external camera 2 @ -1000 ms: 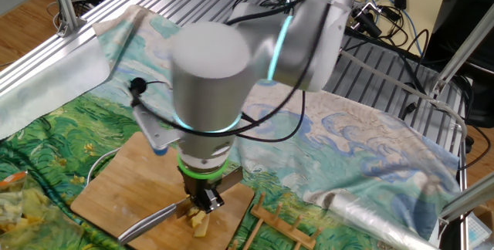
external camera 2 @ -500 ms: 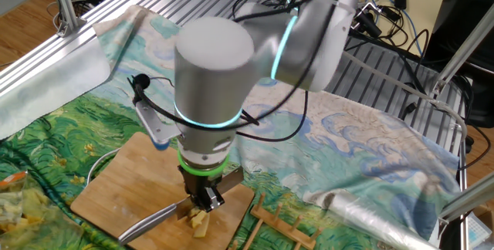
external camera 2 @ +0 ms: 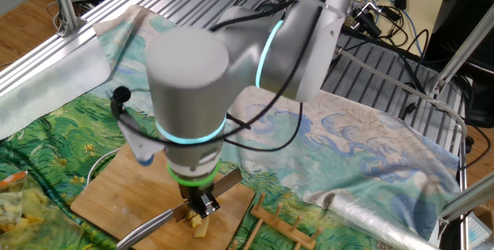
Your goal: Chop the potatoes
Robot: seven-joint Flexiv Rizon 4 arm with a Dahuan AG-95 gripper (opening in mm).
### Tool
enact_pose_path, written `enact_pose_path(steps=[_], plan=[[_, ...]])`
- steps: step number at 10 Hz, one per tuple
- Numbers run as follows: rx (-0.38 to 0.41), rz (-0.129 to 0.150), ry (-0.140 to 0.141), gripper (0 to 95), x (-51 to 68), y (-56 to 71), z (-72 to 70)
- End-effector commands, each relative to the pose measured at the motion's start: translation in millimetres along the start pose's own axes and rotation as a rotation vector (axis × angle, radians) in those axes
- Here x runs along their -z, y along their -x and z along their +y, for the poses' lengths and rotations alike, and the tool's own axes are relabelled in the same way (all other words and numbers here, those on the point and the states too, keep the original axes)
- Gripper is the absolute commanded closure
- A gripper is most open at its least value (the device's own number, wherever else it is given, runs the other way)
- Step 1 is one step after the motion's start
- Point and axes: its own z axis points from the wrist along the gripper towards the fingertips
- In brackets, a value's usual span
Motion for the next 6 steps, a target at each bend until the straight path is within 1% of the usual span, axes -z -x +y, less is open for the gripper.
enact_pose_path(steps=[1, 2, 3, 5, 6], plan=[[0.014, 0.011, -0.014, 95.0, -14.9, -3.0, -7.6], [0.009, 0.034, -0.003, 95.0, -4.8, -0.9, -8.0], [-0.003, 0.045, 0.017, 95.0, -5.7, 2.0, -5.3], [-0.002, 0.014, 0.012, 95.0, -23.9, 3.9, 1.2], [0.013, 0.013, -0.021, 95.0, -27.4, 4.1, 2.1]])
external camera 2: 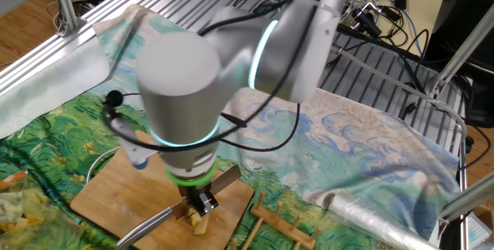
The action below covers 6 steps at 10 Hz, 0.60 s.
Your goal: Chop the potatoes
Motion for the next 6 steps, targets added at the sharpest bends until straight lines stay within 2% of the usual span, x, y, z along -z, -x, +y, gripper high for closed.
enact_pose_path(steps=[1, 3, 5, 6], plan=[[0.002, -0.049, -0.022, 95.0, -28.3, -1.0, -0.3], [-0.003, -0.04, -0.024, 95.0, -25.3, -5.9, -0.5], [-0.006, -0.056, -0.019, 95.0, -18.6, -7.1, -2.3], [-0.004, -0.08, -0.009, 95.0, -19.4, -7.4, -2.3]])
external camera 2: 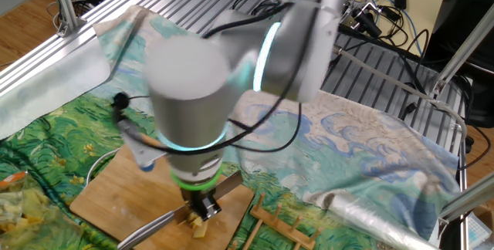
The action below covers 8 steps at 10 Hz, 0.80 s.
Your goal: Chop the potatoes
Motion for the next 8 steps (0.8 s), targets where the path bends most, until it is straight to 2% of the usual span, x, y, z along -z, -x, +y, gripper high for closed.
enact_pose_path(steps=[1, 2, 4, 5, 7, 8], plan=[[0.0, -0.046, 0.027, 95.0, -20.9, 5.0, 1.9], [0.009, -0.041, 0.012, 95.0, -18.3, 4.8, 1.0], [0.002, -0.062, 0.031, 95.0, -14.0, 4.4, -0.2], [0.0, -0.071, 0.042, 95.0, -14.0, 8.4, 1.2], [-0.012, -0.095, 0.054, 95.0, -26.1, 6.1, 4.1], [-0.01, -0.095, 0.031, 95.0, -32.6, 3.3, 4.6]])
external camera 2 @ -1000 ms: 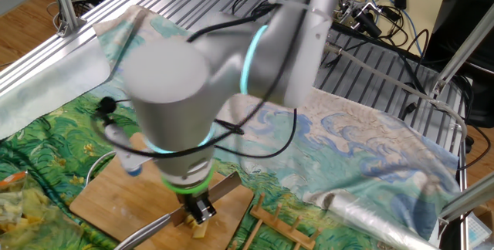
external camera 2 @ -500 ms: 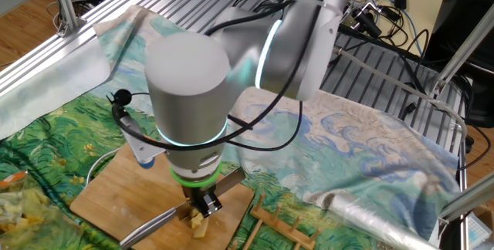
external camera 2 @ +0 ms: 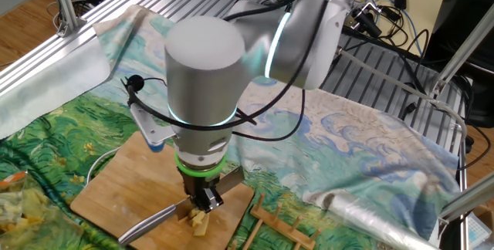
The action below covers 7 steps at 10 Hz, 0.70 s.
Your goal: Chop the potatoes
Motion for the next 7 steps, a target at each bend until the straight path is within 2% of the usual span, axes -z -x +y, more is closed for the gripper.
enact_pose_path(steps=[1, 3, 5, 6, 7], plan=[[0.008, -0.008, -0.026, 95.0, -30.1, -4.9, -0.8], [-0.005, -0.004, 0.003, 95.0, -30.8, -1.2, 0.0], [0.006, -0.021, 0.006, 95.0, -43.6, 2.8, 1.2], [0.008, -0.005, -0.006, 95.0, -45.2, 2.9, 1.5], [0.012, 0.016, -0.018, 95.0, -41.5, 1.9, 1.1]])
